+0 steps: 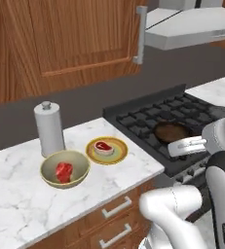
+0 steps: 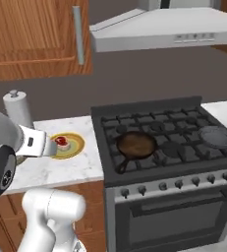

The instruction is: Place one of the steaks on the plate and the other in the bowl. Then place the bowl in the fridge.

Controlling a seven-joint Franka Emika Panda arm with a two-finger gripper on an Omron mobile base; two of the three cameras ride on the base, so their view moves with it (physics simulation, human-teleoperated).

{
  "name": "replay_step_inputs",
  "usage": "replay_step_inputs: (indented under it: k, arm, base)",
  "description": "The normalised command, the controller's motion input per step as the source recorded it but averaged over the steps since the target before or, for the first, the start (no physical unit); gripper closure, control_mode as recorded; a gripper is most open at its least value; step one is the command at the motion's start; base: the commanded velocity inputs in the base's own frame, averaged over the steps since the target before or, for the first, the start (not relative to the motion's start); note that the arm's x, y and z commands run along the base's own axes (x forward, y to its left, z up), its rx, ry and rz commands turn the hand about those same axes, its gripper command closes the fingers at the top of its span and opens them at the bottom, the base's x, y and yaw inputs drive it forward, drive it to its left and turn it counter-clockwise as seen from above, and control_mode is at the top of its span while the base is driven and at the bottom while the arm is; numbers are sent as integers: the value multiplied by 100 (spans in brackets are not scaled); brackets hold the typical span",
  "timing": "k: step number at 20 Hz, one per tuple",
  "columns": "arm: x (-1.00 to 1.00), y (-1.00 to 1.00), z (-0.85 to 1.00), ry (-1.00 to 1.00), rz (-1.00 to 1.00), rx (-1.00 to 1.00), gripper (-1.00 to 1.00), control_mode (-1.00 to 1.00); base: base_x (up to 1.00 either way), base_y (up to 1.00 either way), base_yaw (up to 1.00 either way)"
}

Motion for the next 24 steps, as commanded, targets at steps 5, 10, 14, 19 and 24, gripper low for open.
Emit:
replay_step_inputs:
  k: [5, 10, 14, 19, 24]
  arm:
    - [0, 0, 0, 0, 0, 0, -100, 100]
    - [0, 0, 0, 0, 0, 0, -100, 100]
    - [0, 0, 0, 0, 0, 0, -100, 100]
    - [0, 0, 0, 0, 0, 0, -100, 100]
    - [0, 0, 0, 0, 0, 0, -100, 100]
  base:
    - [0, 0, -100]
    - [0, 0, -100]
    - [1, -33, -89]
    - [71, -94, -30]
    - [100, -98, 2]
